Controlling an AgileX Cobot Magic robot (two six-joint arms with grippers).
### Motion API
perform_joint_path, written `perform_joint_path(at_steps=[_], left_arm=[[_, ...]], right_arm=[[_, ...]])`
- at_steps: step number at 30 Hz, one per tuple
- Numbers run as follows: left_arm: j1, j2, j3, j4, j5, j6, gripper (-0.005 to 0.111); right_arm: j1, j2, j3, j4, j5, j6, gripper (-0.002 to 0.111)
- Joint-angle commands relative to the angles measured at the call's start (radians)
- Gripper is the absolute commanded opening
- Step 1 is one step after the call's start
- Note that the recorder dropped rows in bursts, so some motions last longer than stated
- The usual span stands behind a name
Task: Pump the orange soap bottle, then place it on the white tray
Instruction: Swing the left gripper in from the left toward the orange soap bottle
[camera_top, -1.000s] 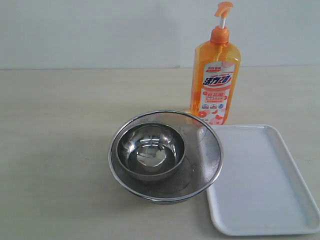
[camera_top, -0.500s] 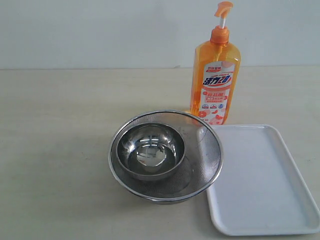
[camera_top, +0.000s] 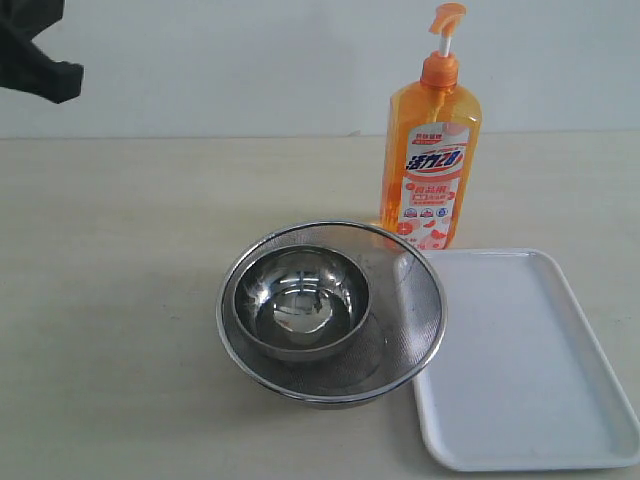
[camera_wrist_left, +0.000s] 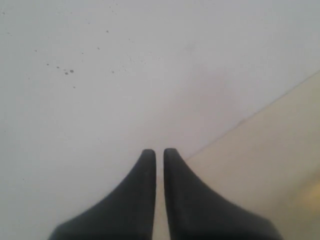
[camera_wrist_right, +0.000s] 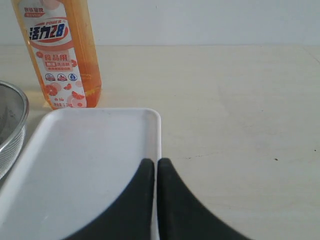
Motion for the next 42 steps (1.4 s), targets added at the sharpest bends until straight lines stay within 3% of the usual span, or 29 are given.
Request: perform_joint_path(at_steps=[1,5,9,13,16,20,25,28,32,35,37,40,42], left_arm=[[-0.01,0.124,-0.068,0.008,-0.091,0.007,0.005],[-0.003,0.287,-0.213,0.157,-0.05,0.007,0.005],[0.096,0.47,-0.393,0.176,0.075,0.007,0.005],[0.16,0.614,-0.467,0.176,0.201,0.011,0.005],[0.162,0.677,-0.467,0.174,0.24,0.019,0.005],[0.103,0.746,-0.467,0.109,0.261,0.094,0.005],[0.009,0.746,-0.467,-0.159,0.059,0.1,0.005],[-0.015,0.746,-0.467,-0.192,-0.081,0.067,0.005],[-0.023,0.746,-0.467,-0.156,-0.262,-0.232,0.005],[-0.021,0.746,-0.465,0.057,-0.353,-0.477,0.005],[-0.021,0.746,-0.465,0.347,-0.385,-0.59,0.005],[-0.021,0.746,-0.465,0.956,-0.425,-0.755,0.005],[-0.019,0.748,-0.465,1.2,-0.435,-0.891,0.005]], right_arm=[[-0.006,-0.004,0.003,-0.006,-0.01,-0.003,0.0],[-0.006,-0.004,0.003,-0.006,-0.01,-0.003,0.0],[-0.006,-0.004,0.003,-0.006,-0.01,-0.003,0.0],[-0.006,-0.004,0.003,-0.006,-0.01,-0.003,0.0],[-0.006,-0.004,0.003,-0.006,-0.01,-0.003,0.0],[-0.006,-0.004,0.003,-0.006,-0.01,-0.003,0.0],[-0.006,-0.004,0.003,-0.006,-0.01,-0.003,0.0],[-0.006,-0.004,0.003,-0.006,-0.01,-0.003,0.0],[-0.006,-0.004,0.003,-0.006,-0.01,-0.003,0.0],[-0.006,-0.004,0.003,-0.006,-0.01,-0.003,0.0],[-0.006,-0.004,0.003,-0.004,-0.01,-0.003,0.0],[-0.006,-0.004,0.003,0.001,-0.003,-0.003,0.0],[-0.006,-0.004,0.003,0.001,-0.003,-0.003,0.0]])
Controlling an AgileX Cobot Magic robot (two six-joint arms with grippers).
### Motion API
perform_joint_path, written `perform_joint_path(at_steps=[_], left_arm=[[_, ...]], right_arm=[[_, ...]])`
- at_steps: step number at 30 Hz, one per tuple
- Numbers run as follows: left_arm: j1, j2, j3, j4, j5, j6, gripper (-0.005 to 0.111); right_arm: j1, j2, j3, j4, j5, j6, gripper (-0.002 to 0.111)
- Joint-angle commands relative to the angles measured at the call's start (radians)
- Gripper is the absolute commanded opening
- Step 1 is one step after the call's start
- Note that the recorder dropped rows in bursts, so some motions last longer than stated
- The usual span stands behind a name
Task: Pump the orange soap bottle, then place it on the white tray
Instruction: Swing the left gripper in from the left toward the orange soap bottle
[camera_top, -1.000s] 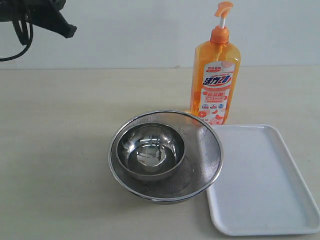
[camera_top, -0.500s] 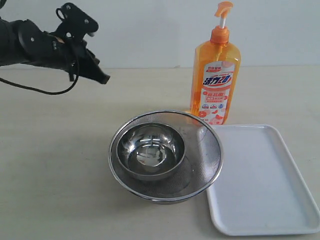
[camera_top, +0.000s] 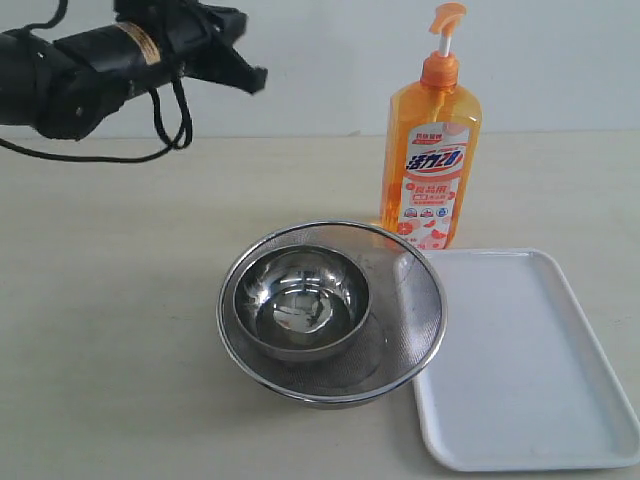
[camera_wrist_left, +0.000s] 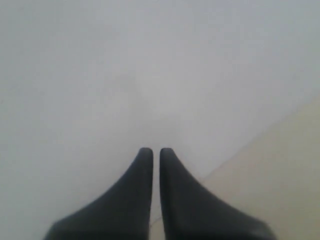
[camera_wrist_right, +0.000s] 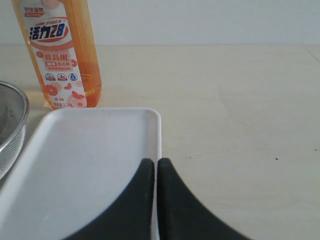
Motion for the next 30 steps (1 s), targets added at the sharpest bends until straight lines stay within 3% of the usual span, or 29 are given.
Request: perform_joint_path(at_steps=[1,5,9,13,15,18,23,27,30], left_arm=[[0.007,0.002,-0.006,0.578,-0.039,-0.287,0.005],[0.081,0.043,-0.006,0.668,-0.118,-0.444,0.005],[0.2,0.106,-0.006,0.812,-0.398,-0.644,0.005],[0.299,0.194,-0.025,0.816,-0.706,-0.754,0.005],[0.32,0.238,-0.046,0.82,-0.717,-0.846,0.005],[0.306,0.287,-0.072,0.871,-0.717,-0.929,0.005],[0.214,0.301,-0.076,0.943,-0.717,-0.865,0.005],[0.136,0.301,-0.098,0.932,-0.717,-0.798,0.005],[0.096,0.301,-0.105,0.841,-0.717,-0.742,0.005]], right_arm=[[-0.006,-0.004,0.003,0.001,-0.003,-0.003,0.0],[-0.006,-0.004,0.003,0.001,-0.003,-0.003,0.0],[-0.006,-0.004,0.003,0.001,-0.003,-0.003,0.0],[-0.006,-0.004,0.003,0.001,-0.003,-0.003,0.0],[-0.006,-0.004,0.003,0.001,-0.003,-0.003,0.0],[-0.006,-0.004,0.003,0.001,-0.003,-0.003,0.0],[-0.006,-0.004,0.003,0.001,-0.003,-0.003,0.0],[-0.006,-0.004,0.003,0.001,-0.003,-0.003,0.0],[-0.006,-0.004,0.003,0.001,-0.003,-0.003,0.0]])
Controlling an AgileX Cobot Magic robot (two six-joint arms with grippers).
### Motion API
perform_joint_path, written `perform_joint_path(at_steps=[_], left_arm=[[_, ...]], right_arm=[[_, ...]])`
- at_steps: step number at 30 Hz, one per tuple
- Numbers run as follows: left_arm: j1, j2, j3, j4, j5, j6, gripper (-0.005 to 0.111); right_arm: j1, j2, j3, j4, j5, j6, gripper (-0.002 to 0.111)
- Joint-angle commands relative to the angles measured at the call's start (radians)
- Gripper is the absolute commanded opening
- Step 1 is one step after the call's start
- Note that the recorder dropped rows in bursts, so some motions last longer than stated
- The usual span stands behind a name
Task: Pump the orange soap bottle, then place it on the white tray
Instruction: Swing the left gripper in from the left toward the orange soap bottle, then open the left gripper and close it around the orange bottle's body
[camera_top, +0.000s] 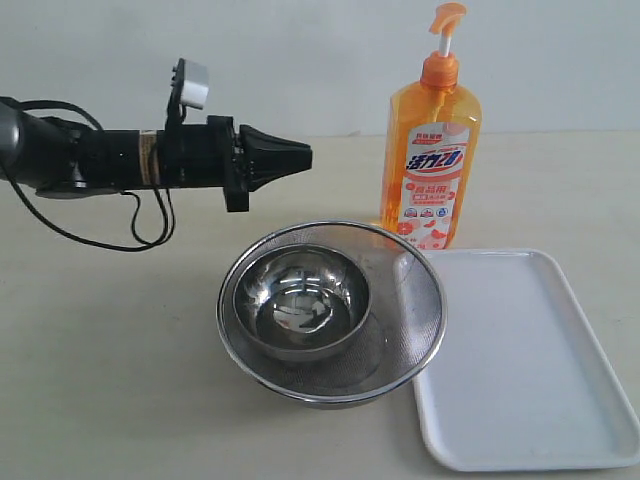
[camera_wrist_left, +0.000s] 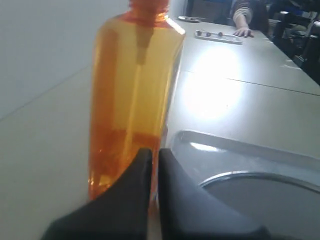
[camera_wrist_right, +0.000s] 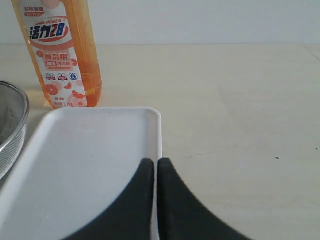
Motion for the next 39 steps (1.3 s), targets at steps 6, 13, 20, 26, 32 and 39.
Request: perform_joint_path(at_steps=[6,13,20,26,32,39], left_arm=[[-0.104,-0.008,-0.013,-0.251,-0.003,0.087,0.005],[-0.15,-0.008,-0.013,-0.243,0.072,-0.016,0.005],[-0.153,-0.008,-0.013,-0.239,0.069,-0.054,0.012],[-0.153,-0.008,-0.013,-0.239,0.068,-0.11,0.062],[-0.153,-0.008,-0.013,-0.246,0.068,-0.124,0.103],[-0.153,-0.008,-0.013,-0.243,0.052,-0.124,0.109]], right_arm=[[-0.006,-0.004,0.003,-0.001,-0.005,-0.003,0.0],[-0.006,-0.004,0.003,-0.001,-0.005,-0.003,0.0],[-0.006,-0.004,0.003,-0.001,-0.005,-0.003,0.0],[-0.006,-0.004,0.003,-0.003,-0.005,-0.003,0.0],[-0.006,-0.004,0.003,-0.008,-0.012,-0.003,0.0],[-0.006,-0.004,0.003,-0.008,-0.012,-0.003,0.0]])
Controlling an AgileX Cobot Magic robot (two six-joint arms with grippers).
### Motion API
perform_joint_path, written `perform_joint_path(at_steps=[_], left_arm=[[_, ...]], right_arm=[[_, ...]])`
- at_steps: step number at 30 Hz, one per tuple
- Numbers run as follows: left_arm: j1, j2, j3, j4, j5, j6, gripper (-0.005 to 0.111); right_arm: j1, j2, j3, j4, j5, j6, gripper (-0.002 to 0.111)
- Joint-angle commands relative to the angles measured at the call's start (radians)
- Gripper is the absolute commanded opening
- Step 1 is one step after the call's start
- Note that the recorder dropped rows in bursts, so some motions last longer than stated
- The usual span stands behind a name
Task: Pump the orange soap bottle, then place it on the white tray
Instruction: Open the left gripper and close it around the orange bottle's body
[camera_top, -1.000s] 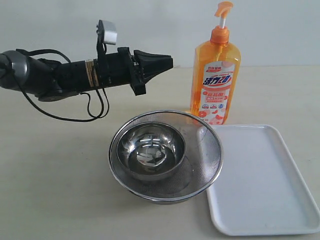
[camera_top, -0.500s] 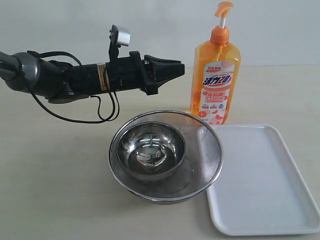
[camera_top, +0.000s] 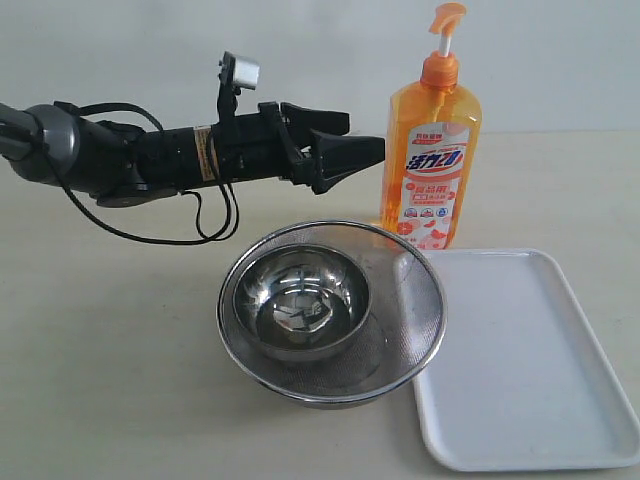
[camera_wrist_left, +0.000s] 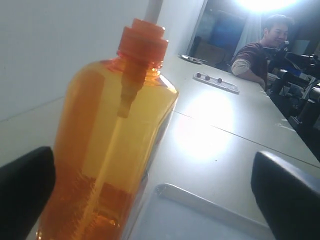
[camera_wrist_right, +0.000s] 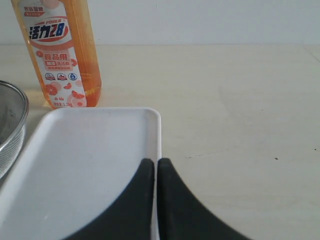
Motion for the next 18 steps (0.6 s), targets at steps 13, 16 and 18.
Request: perform_joint_path(at_steps=[13,16,18], left_arm=[[-0.005,-0.008,-0.005,-0.001,0.05,0.308,0.109],[-0.012,-0.008,-0.014,0.001,0.102,0.342,0.109],[-0.027,-0.008,-0.033,0.0,0.159,0.365,0.109]], right_arm=[[-0.006,-0.004,0.003,-0.008,-0.012,-0.003,0.0],[-0.006,-0.004,0.003,-0.008,-0.012,-0.003,0.0],[-0.006,-0.004,0.003,-0.008,-0.012,-0.003,0.0]])
